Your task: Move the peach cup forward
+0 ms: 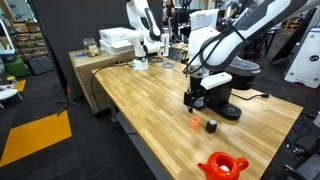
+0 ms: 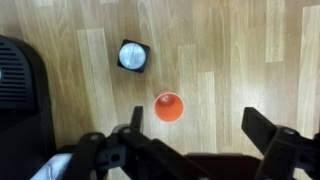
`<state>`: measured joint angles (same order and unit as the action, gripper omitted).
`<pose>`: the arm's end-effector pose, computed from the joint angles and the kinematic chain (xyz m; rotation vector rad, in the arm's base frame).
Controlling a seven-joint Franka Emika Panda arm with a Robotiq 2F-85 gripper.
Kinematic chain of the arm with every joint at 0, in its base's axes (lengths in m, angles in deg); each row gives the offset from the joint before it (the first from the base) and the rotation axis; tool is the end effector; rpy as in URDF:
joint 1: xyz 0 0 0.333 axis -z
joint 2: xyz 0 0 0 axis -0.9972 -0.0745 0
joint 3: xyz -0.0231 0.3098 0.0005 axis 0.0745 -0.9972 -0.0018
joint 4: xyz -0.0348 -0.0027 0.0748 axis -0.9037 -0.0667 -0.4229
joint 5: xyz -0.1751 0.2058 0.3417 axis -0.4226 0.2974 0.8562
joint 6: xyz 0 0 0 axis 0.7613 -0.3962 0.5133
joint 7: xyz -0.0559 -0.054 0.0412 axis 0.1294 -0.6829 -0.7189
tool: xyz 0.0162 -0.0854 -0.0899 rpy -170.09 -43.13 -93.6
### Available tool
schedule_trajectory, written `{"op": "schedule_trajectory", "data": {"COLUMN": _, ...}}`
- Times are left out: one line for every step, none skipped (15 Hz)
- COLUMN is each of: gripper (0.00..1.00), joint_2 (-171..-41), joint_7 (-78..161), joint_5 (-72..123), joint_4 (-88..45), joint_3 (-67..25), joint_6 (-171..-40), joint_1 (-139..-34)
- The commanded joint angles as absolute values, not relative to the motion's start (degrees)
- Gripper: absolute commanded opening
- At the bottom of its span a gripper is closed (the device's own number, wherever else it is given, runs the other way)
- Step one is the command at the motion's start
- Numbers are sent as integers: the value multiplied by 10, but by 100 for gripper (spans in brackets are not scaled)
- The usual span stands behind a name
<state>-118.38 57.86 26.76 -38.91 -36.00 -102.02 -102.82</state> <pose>0.5662 0.3007 0.1739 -3.1101 -0.2079 0.2046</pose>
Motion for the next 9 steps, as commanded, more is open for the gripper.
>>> {"op": "schedule_trajectory", "data": {"gripper": 100, "joint_2": -1194, "joint_7": 570, "joint_5": 286, "joint_4": -382, "joint_3": -350, "joint_6": -1035, "joint_1": -1032}}
{"op": "schedule_trajectory", "data": {"gripper": 100, "joint_2": -1191, "joint_7": 574, "joint_5": 279, "joint_4": -388, "joint_3": -346, "joint_6": -1028, "joint_1": -1037}}
{"op": "schedule_trajectory", "data": {"gripper": 100, "joint_2": -1192, "joint_7": 574, "joint_5": 279, "joint_4": -388, "joint_3": -345, "joint_6": -1029, "joint_1": -1037}}
{"op": "schedule_trajectory", "data": {"gripper": 100, "joint_2": -1192, "joint_7": 574, "joint_5": 279, "joint_4": -388, "joint_3": -345, "joint_6": -1029, "joint_1": -1037}}
{"op": "schedule_trajectory", "data": {"gripper": 100, "joint_2": -1192, "joint_7": 574, "joint_5": 279, "joint_4": -388, "joint_3": -345, "joint_6": -1029, "joint_1": -1038}}
{"op": "schedule_trajectory", "data": {"gripper": 100, "joint_2": -1192, "joint_7": 574, "joint_5": 279, "joint_4": -388, "joint_3": -345, "joint_6": -1029, "joint_1": -1038}}
{"op": "schedule_trajectory", "data": {"gripper": 100, "joint_2": -1192, "joint_7": 574, "joint_5": 279, "joint_4": -388, "joint_3": -345, "joint_6": -1029, "joint_1": -1038}}
{"op": "schedule_trajectory", "data": {"gripper": 100, "joint_2": -1194, "joint_7": 578, "joint_5": 272, "joint_4": -383, "joint_3": -342, "joint_6": -1029, "joint_1": -1042}}
{"op": "schedule_trajectory", "data": {"gripper": 100, "joint_2": -1206, "joint_7": 580, "joint_5": 276, "joint_4": -371, "joint_3": -343, "joint_6": -1029, "joint_1": -1042}}
